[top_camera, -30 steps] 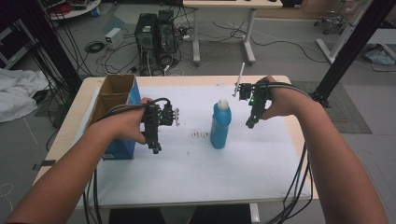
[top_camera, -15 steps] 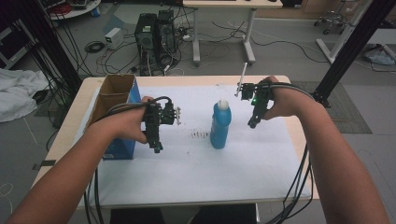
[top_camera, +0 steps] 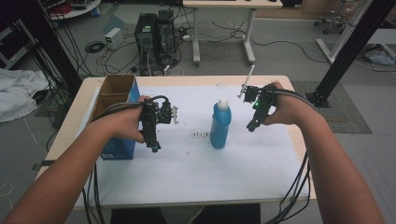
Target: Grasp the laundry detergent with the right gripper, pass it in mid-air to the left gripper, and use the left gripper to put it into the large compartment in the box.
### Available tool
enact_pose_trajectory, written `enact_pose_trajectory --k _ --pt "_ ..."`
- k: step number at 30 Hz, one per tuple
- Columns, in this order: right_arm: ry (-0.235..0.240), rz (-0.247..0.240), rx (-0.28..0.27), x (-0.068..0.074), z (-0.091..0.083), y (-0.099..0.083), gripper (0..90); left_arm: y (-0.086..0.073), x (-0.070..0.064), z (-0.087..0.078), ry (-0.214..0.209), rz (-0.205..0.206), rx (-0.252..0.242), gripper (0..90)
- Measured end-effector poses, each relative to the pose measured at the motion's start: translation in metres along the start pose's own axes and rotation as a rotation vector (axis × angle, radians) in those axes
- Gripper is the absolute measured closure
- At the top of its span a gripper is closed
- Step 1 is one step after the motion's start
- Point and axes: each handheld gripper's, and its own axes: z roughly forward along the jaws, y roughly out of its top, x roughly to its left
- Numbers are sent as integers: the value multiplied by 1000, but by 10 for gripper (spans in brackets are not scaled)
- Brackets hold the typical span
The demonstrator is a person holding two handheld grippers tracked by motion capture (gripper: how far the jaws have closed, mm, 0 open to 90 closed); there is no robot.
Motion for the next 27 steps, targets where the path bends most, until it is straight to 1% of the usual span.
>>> enact_pose_trajectory --k 2,3,4,6,7,9,10,11,15,17,20,21,22,23,25,26,27 --pt "9 14 -7 5 3 -5 120 -1 -2 1 1 3 0 41" --pt "9 14 -7 5 3 -5 120 -1 -2 1 1 3 0 41" --pt "25 20 -25 13 7 -11 120 -2 -4 1 2 3 4 41" --pt "25 22 -31 15 8 -12 120 -2 -5 0 3 3 0 41" --pt "28 26 -56 22 11 -16 120 -3 -6 -1 8 2 -4 41" --pt "23 28 -66 24 11 -18 120 -3 -6 -1 8 2 -4 41" --pt "31 19 -107 30 13 -21 119 -5 -8 -3 13 0 -10 41" --pt "39 26 -124 33 14 -23 120 -5 -9 -4 15 0 -9 41" --pt "43 38 -166 43 19 -28 120 -6 -11 -6 18 -1 -13 41" --pt "46 46 -177 49 21 -30 120 -6 -12 -6 19 -2 -15 41" --pt "42 62 -203 56 27 -31 120 -6 -13 -6 20 -2 -18 41" --pt "42 62 -203 56 27 -31 120 -6 -13 -6 20 -2 -18 41" --pt "43 78 -234 61 31 -31 120 -6 -13 -6 21 -2 -17 41" --pt "43 78 -234 61 31 -31 120 -6 -13 -6 21 -4 -19 41" --pt "36 97 -264 66 35 -30 120 -7 -13 -7 22 -2 -18 41" --pt "36 97 -264 66 35 -30 120 -7 -13 -7 22 -2 -18 41" --pt "16 125 -306 71 43 -29 120 -7 -13 -7 22 -5 -22 41"
